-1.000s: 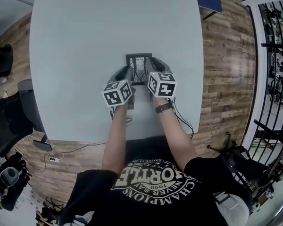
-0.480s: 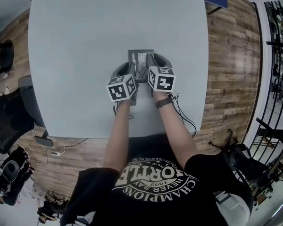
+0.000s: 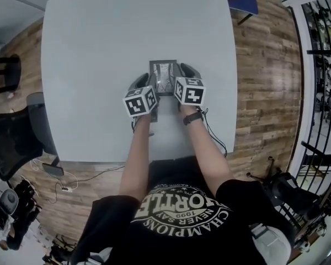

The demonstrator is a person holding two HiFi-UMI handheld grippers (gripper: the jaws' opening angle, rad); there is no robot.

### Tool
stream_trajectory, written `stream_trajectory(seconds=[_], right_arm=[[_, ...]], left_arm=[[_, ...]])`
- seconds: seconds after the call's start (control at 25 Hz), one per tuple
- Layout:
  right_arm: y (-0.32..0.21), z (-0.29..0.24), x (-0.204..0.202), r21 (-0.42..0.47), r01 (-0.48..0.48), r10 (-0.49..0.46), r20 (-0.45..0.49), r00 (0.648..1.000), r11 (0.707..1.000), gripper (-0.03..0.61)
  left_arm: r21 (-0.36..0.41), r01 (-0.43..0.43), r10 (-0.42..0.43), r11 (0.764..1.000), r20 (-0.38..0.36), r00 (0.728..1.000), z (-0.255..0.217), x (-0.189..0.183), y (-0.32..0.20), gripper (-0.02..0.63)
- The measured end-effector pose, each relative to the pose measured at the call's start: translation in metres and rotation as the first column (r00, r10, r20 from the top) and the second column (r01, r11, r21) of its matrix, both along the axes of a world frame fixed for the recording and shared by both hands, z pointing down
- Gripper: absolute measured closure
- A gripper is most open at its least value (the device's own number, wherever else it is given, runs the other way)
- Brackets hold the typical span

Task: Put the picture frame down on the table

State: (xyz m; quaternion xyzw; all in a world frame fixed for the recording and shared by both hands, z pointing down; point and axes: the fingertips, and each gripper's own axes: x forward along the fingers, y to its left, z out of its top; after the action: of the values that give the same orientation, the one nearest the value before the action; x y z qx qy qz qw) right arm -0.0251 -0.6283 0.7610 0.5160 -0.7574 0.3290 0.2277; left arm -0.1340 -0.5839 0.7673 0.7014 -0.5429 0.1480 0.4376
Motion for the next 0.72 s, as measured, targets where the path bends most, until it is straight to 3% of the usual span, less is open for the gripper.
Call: stream_trajectory(seconds=[0.32,0.48,0.72], right_arm=[[0.037,-0.086,0.021,0.167,-0.036,0.029,0.047,0.998,0.985,0.508],[0.064,-0.130,0.024,0.264,-0.039,0.019,0.075,0.997,0.964,0.509],[0.133,-0.188,0.021,0.375,0.005,-0.020,0.034,0.999,0.927,0.512]], left_arm=[[0.171,-0.015,0.010,0.985,0.032,0.999,-0.084,-0.002,0.023,0.531],[0.293,-0.061,0.042,0.954,0.073,0.996,-0.129,0.004,0.042,0.532],[0.434,-0.088,0.029,0.896,0.142,0.989,-0.192,0.007,0.107,0.542]])
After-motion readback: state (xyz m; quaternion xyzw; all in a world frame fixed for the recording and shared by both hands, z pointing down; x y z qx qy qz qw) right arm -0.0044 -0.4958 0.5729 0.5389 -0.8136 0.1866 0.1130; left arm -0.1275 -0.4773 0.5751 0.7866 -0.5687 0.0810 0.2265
